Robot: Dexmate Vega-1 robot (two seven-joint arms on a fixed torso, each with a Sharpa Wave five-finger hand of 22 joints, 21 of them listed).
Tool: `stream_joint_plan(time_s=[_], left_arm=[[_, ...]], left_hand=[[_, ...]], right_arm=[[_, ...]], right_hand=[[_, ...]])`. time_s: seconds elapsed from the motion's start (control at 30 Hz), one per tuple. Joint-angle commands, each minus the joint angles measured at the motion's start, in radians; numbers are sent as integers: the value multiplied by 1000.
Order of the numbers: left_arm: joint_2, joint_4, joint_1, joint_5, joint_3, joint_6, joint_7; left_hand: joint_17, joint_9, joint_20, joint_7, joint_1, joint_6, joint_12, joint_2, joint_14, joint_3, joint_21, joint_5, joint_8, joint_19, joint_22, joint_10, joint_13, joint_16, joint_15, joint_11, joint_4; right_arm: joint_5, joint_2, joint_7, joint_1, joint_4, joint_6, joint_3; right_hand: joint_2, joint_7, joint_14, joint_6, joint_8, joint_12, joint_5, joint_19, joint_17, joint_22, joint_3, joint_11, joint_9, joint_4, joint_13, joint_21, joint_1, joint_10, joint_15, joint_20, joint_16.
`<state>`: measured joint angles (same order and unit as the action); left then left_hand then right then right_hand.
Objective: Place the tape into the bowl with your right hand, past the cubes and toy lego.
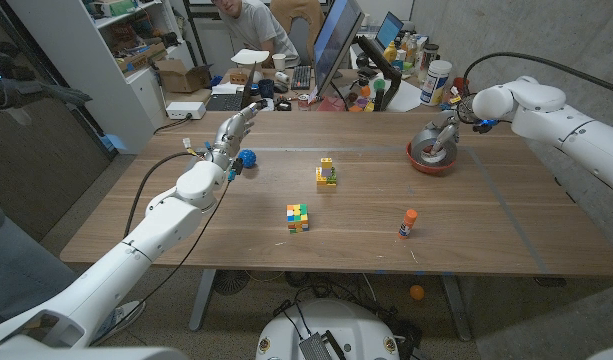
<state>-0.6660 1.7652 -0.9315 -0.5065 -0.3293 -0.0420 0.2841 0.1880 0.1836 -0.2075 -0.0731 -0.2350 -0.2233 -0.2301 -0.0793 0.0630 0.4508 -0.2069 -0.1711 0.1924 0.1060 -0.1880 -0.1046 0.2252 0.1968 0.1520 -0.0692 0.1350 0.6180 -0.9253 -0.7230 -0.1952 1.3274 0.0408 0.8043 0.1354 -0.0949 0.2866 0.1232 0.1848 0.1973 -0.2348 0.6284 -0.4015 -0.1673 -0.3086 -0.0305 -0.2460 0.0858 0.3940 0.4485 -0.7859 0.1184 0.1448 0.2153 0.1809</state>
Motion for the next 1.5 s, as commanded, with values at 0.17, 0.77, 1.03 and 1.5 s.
stream_joint_plan(time_s=[0.17, 0.77, 1.03, 1.5], left_arm=[[-6, -2, -4, -7, 5, 9, -14], [-19, -15, -14, -20, 19, 45, -46], [-31, -22, -24, -32, 32, 61, -65], [-46, -50, -32, -36, 59, 126, -96]], left_hand=[[5, 6, -5, 0, -8, -5, -5, 6, -6, 8, -2, -3, 4, 8, -4, 1, 2, 1, -1, 3, -1], [5, 6, -5, -1, -8, -5, -5, 6, -6, 8, -3, -3, 4, 8, -4, 1, 2, 1, 0, 4, -1], [5, 6, -5, -1, -8, -5, -5, 6, -6, 8, -3, -3, 4, 7, -4, 2, 2, 1, 0, 1, -1], [5, 5, -2, -17, -9, -4, -3, 5, -31, 9, -9, -3, 3, -7, -5, 7, 2, -7, 0, -9, -1]], right_arm=[[-12, -32, 29, -36, 92, -44, -50], [-39, -99, 70, -133, 297, -184, -155], [-79, -129, 107, -201, 401, -265, -216], [-362, -94, 429, -429, 526, -371, -419]], right_hand=[[2, 3, -21, -16, 0, -6, -13, -17, 7, -2, 7, -3, 1, 1, -5, -16, 18, -13, 7, 1, -2], [-5, 1, -15, -13, 8, 0, -24, -17, 18, -3, 8, 3, 5, -1, -13, -30, 26, -6, -12, -2, 9], [-14, 12, -10, 2, 17, 10, -32, -7, 26, -4, 7, -2, 8, -3, -20, -37, 32, 20, -18, -2, 15], [-39, -9, -25, 48, 33, 7, -41, 18, 39, -4, 17, 1, 15, -30, -37, -51, 79, 24, -25, 0, 15]])
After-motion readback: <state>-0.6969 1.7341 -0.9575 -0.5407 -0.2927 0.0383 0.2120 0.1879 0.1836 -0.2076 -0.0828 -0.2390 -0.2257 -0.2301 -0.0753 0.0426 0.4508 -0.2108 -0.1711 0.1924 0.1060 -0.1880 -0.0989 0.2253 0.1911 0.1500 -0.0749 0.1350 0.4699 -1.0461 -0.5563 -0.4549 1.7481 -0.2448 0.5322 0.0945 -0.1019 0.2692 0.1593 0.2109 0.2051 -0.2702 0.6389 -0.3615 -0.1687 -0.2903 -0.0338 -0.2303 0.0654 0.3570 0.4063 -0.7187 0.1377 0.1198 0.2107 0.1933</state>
